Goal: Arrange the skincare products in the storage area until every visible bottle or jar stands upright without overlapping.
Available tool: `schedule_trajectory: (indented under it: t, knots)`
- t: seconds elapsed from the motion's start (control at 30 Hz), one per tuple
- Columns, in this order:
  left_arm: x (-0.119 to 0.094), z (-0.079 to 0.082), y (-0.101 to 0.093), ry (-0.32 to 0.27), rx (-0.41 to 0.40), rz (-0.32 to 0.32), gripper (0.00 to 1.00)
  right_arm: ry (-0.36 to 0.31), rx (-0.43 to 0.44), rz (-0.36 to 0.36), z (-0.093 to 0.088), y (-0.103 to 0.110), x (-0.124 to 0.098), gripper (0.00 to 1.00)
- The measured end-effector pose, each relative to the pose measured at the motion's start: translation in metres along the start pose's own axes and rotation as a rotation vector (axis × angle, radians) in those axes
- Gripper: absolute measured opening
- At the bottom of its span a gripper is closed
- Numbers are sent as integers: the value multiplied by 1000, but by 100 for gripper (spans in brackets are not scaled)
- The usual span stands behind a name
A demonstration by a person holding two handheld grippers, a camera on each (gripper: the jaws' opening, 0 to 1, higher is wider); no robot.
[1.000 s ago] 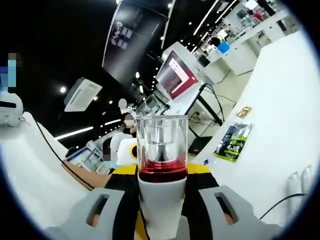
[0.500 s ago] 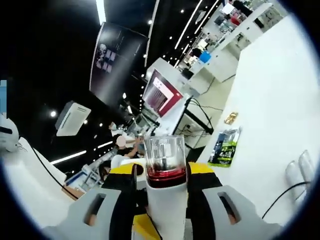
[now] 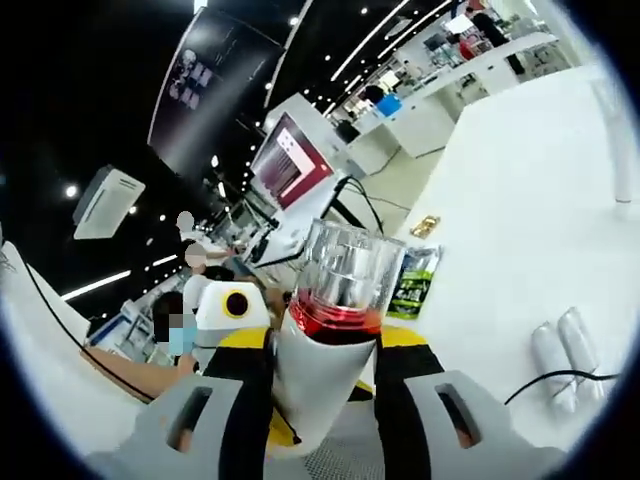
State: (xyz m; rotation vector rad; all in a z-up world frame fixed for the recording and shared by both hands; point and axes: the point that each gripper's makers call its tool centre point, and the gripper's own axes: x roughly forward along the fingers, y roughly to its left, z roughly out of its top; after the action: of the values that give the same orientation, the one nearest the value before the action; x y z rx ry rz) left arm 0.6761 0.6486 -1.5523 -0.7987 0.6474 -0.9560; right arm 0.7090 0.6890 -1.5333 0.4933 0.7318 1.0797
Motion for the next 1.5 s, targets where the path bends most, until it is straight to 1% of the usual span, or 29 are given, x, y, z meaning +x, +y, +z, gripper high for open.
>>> schedule_trajectory:
  t: [0.1, 0.23, 0.3, 0.4, 0.43, 0.47, 0.5, 0.53, 0.57, 0.63, 0.67, 0.7, 0.77, 0.83, 0.9, 0.97, 1.0, 1.03, 1.07, 1.13, 1.17, 1.23, 1.27, 1.37, 1.43, 1.47, 1.5]
  knots:
    - [0, 3, 2, -19, 2, 9, 31, -10, 62, -27, 2, -6, -2, 37]
    - [0, 5, 5, -27, 19, 29, 30, -23, 96, -39, 1, -8, -3, 36]
    - [1, 3, 6, -20, 63, 59, 31, -44, 141, -39, 1, -10, -4, 34]
    - [4, -4, 10, 20, 176, 118, 31, -35, 118, -16, -2, -7, -7, 32]
    - [4, -7, 10, 32, 205, 127, 31, -32, 109, -13, -3, -7, -7, 32]
    - [4, -8, 11, 38, 226, 145, 31, -31, 115, -12, -4, -7, -7, 32]
    - [3, -8, 11, 38, 246, 150, 31, -33, 120, -10, -5, -7, -8, 32]
    - [3, -7, 12, 38, 276, 166, 31, -40, 133, -9, -5, -8, -8, 32]
    - [2, -8, 13, 40, 285, 175, 31, -53, 149, -10, -5, -9, -8, 33]
    - [2, -11, 18, 61, 350, 225, 31, -56, 165, -16, -6, -10, -6, 33]
    - [2, -11, 19, 66, 358, 234, 30, -53, 159, -20, -6, -9, -5, 33]
    - [2, -13, 20, 73, 365, 247, 30, -31, 133, -31, -9, -10, -3, 33]
    - [2, -13, 22, 72, 382, 270, 30, -24, 122, -36, -9, -11, -1, 33]
    - [1, -12, 22, 66, 388, 277, 30, -22, 128, -34, -8, -11, -1, 33]
    - [0, -9, 26, 57, 414, 306, 31, -8, 90, -36, -7, -8, 2, 32]
    - [0, -9, 29, 58, 432, 334, 31, 7, 4, -39, -7, -5, 4, 31]
    - [0, -9, 29, 58, 435, 337, 31, 11, -9, -40, -7, -4, 4, 31]
    - [0, -9, 29, 55, 437, 339, 31, 21, -63, -36, -6, -1, 5, 31]
    - [-1, -6, 29, 38, 445, 343, 31, 7, -118, -28, -3, 3, 5, 31]
    - [-2, -1, 27, 14, 489, 348, 32, 6, -174, -23, -1, 8, 5, 31]
    - [-3, -1, 26, 9, 488, 345, 32, 3, -193, -22, 1, 10, 6, 31]
    - [-4, 4, 23, -23, 506, 343, 33, -7, -245, -20, 6, 16, 5, 30]
    - [-4, 8, 22, -42, 520, 346, 34, -6, -287, -16, 8, 19, 5, 30]
    - [-5, 13, 20, -77, 520, 347, 35, -7, -359, -26, 13, 24, 5, 30]
    - [-7, 17, 19, -98, 506, 355, 36, -17, -416, -40, 19, 27, 3, 30]
    - [-7, 18, 18, -102, 518, 359, 36, -36, -426, -42, 25, 30, 1, 30]
    - [-9, 18, 20, -95, 550, 382, 36, -53, -434, -41, 33, 33, -2, 30]
